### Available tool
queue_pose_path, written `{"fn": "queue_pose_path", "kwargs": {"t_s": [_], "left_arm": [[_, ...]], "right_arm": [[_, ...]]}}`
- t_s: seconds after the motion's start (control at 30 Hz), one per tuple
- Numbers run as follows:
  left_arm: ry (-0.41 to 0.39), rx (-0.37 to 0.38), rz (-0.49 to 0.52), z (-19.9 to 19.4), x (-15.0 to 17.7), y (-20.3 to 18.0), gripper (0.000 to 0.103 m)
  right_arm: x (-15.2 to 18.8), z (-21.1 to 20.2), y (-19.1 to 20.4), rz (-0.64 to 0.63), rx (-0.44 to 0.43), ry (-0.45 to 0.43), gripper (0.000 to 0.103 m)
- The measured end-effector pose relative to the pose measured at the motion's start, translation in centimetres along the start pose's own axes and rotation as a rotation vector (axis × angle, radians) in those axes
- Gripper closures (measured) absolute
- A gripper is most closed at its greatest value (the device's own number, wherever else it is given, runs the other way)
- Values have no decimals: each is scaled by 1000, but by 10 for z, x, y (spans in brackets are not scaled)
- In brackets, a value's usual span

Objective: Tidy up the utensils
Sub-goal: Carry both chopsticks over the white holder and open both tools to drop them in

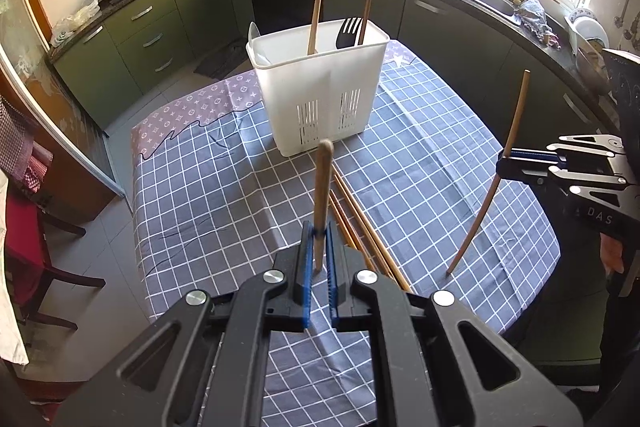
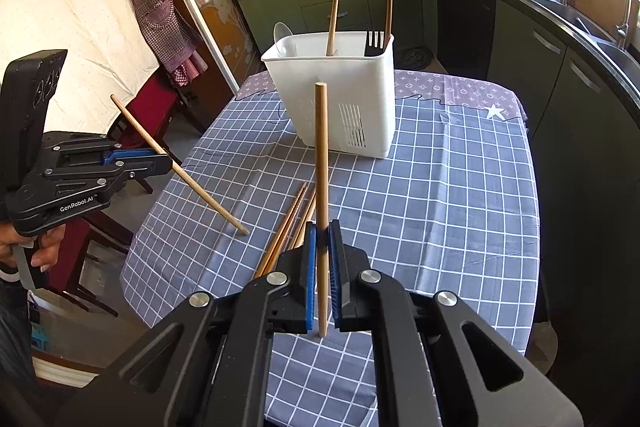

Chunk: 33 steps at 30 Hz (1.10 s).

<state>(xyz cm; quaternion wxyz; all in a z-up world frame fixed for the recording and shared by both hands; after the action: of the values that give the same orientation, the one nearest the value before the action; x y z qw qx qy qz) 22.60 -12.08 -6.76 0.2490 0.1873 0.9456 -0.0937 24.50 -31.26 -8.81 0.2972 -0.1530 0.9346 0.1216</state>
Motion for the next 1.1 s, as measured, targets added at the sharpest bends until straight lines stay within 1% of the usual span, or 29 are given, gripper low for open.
{"fn": "queue_pose_path", "kwargs": {"t_s": [0.27, 0.4, 0.53, 0.67, 0.8, 0.9, 0.97, 1.03, 1.1], "left_arm": [[-16, 0, 0, -6, -6, -2, 97], [-56, 6, 8, -25, -21, -5, 97], [-132, 14, 27, -58, -49, -12, 97], [-228, 14, 44, -92, -85, -17, 97], [-322, 6, 39, -115, -122, -14, 97], [-378, 1, 23, -121, -147, -8, 97], [-401, -9, 13, -117, -161, -2, 97], [-409, -22, 0, -108, -172, 5, 97], [-396, -36, -3, -94, -178, 12, 97]], "right_arm": [[-10, -5, 1, 2, -3, -27, 96], [-29, -18, 3, -7, -7, -61, 96], [-63, -46, 1, 2, -12, -129, 96], [-102, -74, -5, 24, -16, -199, 96], [-134, -92, -9, 38, -17, -248, 96], [-158, -101, -12, 48, -7, -285, 96], [-174, -107, -15, 61, -8, -312, 96], [-189, -109, -19, 75, 0, -335, 96], [-203, -106, -24, 88, -5, -344, 96]]}}
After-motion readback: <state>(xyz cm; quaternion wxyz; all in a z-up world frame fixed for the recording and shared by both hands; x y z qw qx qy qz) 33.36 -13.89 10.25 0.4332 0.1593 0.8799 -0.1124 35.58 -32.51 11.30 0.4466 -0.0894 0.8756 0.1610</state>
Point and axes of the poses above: each gripper's, at about its wrist camera, not at the fingertips, and z roughly the way its jaws point, y to its left, x to its underside, the point moved 6 cm from there along z, roughly the way its jaws point, and after that the axes turned 8 degrees about x, right-handed, at the moved point
